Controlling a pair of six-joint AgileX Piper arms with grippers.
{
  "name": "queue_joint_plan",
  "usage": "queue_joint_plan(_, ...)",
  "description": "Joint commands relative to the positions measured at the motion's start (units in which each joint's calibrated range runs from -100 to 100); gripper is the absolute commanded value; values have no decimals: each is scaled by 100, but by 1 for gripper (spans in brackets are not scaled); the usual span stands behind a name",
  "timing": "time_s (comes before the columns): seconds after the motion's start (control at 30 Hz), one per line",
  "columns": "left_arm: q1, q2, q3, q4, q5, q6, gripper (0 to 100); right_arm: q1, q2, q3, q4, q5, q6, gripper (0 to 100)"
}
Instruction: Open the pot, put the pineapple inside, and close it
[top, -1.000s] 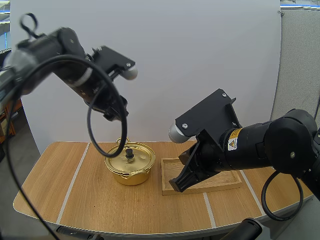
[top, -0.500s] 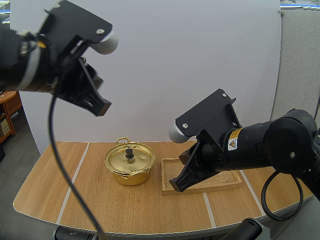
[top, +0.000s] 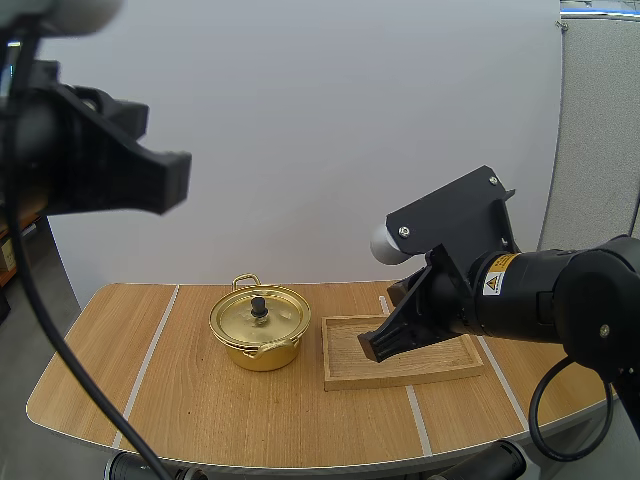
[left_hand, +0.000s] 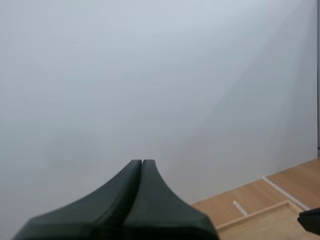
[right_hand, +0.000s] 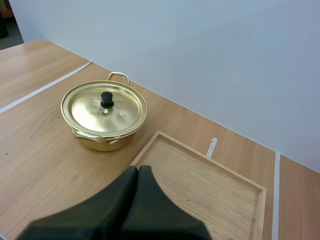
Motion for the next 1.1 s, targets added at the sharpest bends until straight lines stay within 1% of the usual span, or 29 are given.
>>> queue_joint_plan(0.0,1,-202,30,-9,-220,-176,0,-103,-74,5,104,-115,16,0)
queue_joint_plan(0.2,1,-621,404,25,-596,-278,0,-357,-203,5,333,-172,16,0)
queue_joint_plan(0.33,1,-895,821,247,-916,-451,0,-458,-438,-8,421,-315,16,0)
queue_joint_plan(0.43,1,-1060,1139,524,-1236,-782,0,-533,-794,-8,421,-654,16,0)
queue_joint_plan(0.6,1,-1177,1633,855,-1734,-1253,0,-549,-1580,-8,526,-1682,16,0)
queue_joint_plan(0.7,1,-1179,1964,999,-1901,-1462,0,-558,-1580,-86,517,-1948,16,0)
queue_joint_plan(0.9,1,-1179,2593,999,-2534,-1453,0,-667,-1580,-72,527,-2470,16,0)
queue_joint_plan(0.93,1,-1179,3043,999,-3332,-1444,0,-700,-1580,-61,579,-2625,16,0)
queue_joint_plan(1.03,1,-1179,3598,999,-4218,-1444,0,-789,-1580,243,734,-3351,16,0)
queue_joint_plan(1.07,1,-1179,4074,999,-4827,-1444,0,-816,-1580,563,846,-3672,16,0)
